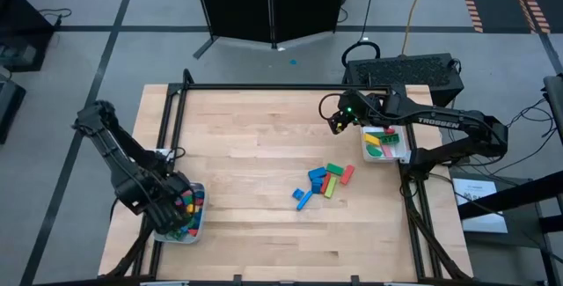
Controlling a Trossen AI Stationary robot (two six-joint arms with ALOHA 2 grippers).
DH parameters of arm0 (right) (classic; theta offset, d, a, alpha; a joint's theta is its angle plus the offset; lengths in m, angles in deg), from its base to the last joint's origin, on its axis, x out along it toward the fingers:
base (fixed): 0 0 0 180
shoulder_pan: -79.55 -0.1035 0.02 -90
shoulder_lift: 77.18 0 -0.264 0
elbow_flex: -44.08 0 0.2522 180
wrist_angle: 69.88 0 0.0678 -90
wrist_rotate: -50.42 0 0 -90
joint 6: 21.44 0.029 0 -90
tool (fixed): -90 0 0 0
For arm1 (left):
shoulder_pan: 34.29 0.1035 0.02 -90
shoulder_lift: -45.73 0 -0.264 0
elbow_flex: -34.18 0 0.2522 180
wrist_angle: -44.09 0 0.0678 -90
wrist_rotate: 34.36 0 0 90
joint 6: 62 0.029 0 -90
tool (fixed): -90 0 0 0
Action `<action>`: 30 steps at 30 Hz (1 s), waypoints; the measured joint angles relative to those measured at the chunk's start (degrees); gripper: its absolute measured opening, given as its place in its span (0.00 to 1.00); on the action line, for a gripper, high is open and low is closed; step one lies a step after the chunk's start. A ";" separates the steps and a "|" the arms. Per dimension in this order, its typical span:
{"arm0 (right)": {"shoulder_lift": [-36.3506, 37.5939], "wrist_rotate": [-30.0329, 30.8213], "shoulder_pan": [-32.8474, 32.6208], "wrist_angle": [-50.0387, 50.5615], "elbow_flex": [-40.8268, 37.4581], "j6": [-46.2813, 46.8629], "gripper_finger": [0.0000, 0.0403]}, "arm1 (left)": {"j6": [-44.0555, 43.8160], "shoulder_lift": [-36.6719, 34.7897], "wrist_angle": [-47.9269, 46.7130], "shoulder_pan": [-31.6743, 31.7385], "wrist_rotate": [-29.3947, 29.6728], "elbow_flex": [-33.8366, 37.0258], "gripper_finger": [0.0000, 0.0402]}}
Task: Sort blocks by size
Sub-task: Put the orange triangle block into the gray bin, then put the blue game piece into the gray bin
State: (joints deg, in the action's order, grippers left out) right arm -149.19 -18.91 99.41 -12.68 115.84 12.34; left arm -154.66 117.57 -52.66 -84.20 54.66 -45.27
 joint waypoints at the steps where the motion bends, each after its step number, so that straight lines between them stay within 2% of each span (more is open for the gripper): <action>1: 0.00 0.00 0.00 0.00 0.00 0.00 0.72 | -0.02 0.35 -0.59 0.02 -0.38 0.00 0.78; 4: 0.00 0.00 0.00 0.00 0.00 0.00 0.72 | -0.27 1.11 -1.32 0.09 -0.42 0.00 0.87; 7: 0.00 0.00 0.00 0.02 0.00 0.00 0.72 | -1.84 2.21 -0.55 1.17 2.84 0.00 0.89; 9: 0.00 0.00 0.00 0.02 0.00 0.00 0.72 | -0.66 3.13 2.27 2.39 9.55 0.00 0.90; 11: -0.01 0.00 0.00 0.02 0.00 0.01 0.72 | 2.93 4.46 5.11 4.45 18.72 0.00 0.90; 15: -0.02 0.00 0.00 0.04 0.00 0.00 0.72 | 14.37 8.12 13.43 11.23 36.74 0.00 0.90; 17: -0.02 0.00 0.00 0.04 0.00 -0.19 0.72 | 22.63 10.16 20.68 15.11 42.33 0.00 0.90; 18: -0.02 0.00 -0.01 0.04 0.00 -0.37 0.72 | 27.58 11.27 25.27 17.20 43.10 0.00 0.90; 20: -0.02 0.00 -0.03 0.04 0.00 -0.64 0.72 | 38.21 13.87 34.85 21.45 42.26 -0.02 0.88; 22: -0.02 0.00 -0.02 0.04 0.00 -1.11 0.72 | 47.93 16.99 44.16 25.47 38.84 -0.04 0.86; 27: -0.02 -0.02 -0.04 0.17 0.00 -2.14 0.72 | 68.57 25.32 65.28 33.15 25.37 -0.04 0.80; 30: -0.02 -0.01 -0.07 0.49 0.00 -2.14 0.72 | 74.80 29.14 70.97 36.20 17.66 -0.04 0.78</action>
State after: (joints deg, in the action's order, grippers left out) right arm -149.21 -18.92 99.34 -12.19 115.84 10.20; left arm -79.87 146.71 18.31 -47.99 72.32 -45.31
